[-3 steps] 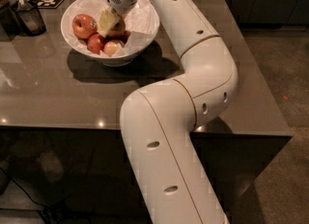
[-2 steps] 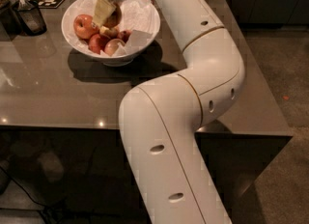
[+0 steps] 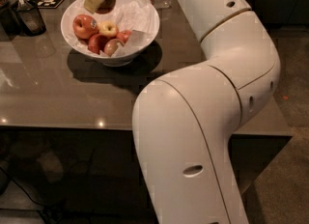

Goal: Pick apple from white bowl

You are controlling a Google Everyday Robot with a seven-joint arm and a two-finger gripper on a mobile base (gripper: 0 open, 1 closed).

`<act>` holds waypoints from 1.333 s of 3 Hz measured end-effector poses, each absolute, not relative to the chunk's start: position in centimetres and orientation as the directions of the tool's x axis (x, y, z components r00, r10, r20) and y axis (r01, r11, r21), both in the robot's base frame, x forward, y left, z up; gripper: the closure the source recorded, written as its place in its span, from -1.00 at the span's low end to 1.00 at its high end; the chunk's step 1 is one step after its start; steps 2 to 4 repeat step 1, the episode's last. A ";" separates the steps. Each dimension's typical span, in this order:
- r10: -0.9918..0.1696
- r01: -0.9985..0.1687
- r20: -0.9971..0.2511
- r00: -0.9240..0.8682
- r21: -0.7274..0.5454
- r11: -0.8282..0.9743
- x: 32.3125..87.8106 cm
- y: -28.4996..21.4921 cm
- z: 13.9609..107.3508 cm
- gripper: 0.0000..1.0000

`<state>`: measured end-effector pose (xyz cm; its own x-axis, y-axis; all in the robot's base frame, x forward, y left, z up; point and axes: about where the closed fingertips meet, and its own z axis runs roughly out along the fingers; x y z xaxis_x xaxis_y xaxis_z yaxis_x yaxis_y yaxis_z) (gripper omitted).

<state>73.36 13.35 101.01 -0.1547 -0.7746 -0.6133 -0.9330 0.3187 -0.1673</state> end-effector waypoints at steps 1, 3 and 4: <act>-0.775 -0.933 -0.613 -0.155 -0.167 0.319 73.4 13.3 101.0 1.00; -0.775 -0.933 -0.613 -0.155 -0.167 0.319 73.4 13.3 101.0 1.00; -0.775 -0.933 -0.613 -0.155 -0.167 0.319 73.4 13.3 101.0 1.00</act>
Offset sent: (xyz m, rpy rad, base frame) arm 0.0000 0.0000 0.0000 0.0000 0.0000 0.0000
